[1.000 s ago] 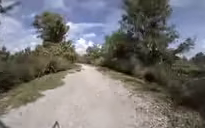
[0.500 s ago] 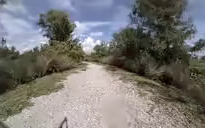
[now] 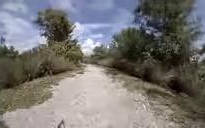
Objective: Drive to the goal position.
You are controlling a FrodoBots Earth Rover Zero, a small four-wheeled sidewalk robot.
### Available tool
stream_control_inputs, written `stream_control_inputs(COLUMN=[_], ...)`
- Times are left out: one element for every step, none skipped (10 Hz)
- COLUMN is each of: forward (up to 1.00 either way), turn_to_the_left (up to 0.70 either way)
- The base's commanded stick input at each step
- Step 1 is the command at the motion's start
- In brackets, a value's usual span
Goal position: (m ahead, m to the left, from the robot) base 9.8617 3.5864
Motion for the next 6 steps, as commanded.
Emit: stream_control_inputs(forward=[0.85,0.85,0.85,0.85,0.85,0.85], turn_to_the_left=[0.02,0.09,0.30,0.00,0.00,0.00])
